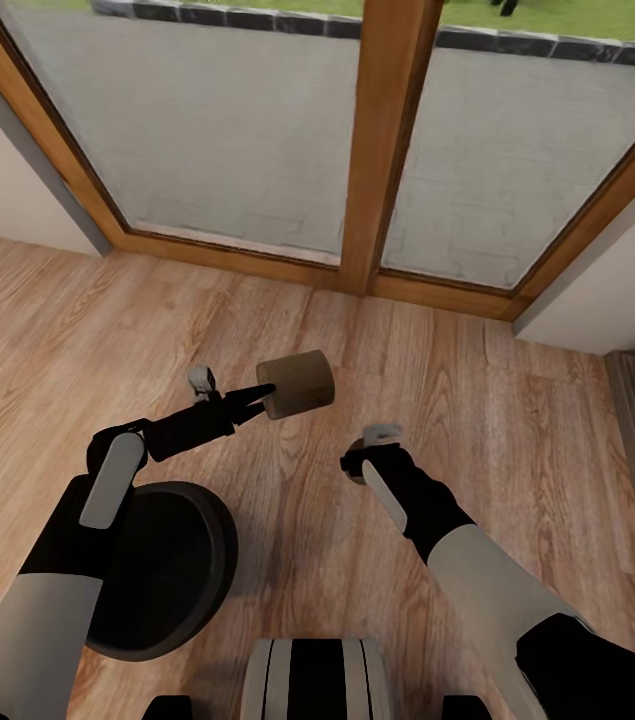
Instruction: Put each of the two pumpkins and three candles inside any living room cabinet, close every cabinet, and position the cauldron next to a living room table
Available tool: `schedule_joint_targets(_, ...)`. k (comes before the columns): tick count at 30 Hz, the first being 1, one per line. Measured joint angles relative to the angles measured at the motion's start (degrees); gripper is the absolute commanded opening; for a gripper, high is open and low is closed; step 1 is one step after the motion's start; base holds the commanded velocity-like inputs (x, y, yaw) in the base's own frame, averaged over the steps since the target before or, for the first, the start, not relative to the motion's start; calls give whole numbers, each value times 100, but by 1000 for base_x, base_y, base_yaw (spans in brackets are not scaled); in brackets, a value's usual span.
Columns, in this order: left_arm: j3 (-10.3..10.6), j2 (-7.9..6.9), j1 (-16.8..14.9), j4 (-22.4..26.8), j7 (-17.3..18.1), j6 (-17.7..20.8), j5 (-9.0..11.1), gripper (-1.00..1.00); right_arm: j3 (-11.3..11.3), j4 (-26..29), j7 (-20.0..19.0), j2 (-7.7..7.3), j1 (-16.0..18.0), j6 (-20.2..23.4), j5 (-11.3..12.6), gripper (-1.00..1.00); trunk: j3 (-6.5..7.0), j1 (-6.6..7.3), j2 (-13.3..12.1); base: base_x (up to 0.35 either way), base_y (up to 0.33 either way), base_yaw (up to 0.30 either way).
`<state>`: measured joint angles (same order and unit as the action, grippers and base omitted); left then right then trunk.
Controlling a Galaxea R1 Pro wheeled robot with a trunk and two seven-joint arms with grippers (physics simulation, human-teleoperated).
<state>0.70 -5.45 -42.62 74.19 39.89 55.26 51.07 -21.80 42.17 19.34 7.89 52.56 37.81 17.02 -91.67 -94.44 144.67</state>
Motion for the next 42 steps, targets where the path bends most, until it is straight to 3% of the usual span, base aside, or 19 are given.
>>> schedule_joint_targets(3, 0, -1, 1, 6, 4, 1, 16, -100, 2, 7, 3, -8, 0, 0, -1, -100, 0, 0, 0, 0, 0, 0)
schedule_joint_targets(28, -6, -39, -8, 65, -7, 112, 51, -100, 8, 3, 4, -71, -8, -6, -17, -100, 553, 65, -33, 0, 0, 0)
schedule_joint_targets(31, -13, -96, -16, 245, -4, 217, 69, -100, 8, 3, 4, -72, -6, -2, -7, -100, 620, 73, -37, 0, 0, 0)
schedule_joint_targets(33, 8, -264, -10, 355, 0, 233, 42, -100, 8, 3, 4, -80, -7, 1, -4, -100, 664, 78, -40, 0, 0, 0)
schedule_joint_targets(35, 186, -410, -5, 381, 7, 257, 37, -100, 10, 7, -1, -148, -8, 85, -25, -100, 708, 83, -43, 0, 0, 0)
schedule_joint_targets(37, 422, -463, -13, 410, 10, 262, 44, -100, 13, 20, -4, -194, -8, 251, -15, -100, 753, 88, -45, 0, 0, 0)
schedule_joint_targets(40, 488, -522, -17, 418, 9, 257, 47, -100, 16, 27, -4, -264, -7, 322, -28, -100, 819, 96, -49, 0, 0, 0)
schedule_joint_targets(42, 519, -649, -18, 459, 9, 251, 36, -100, 14, 28, -5, -292, -8, 335, -19, -100, 864, 101, -52, 0, 0, 0)
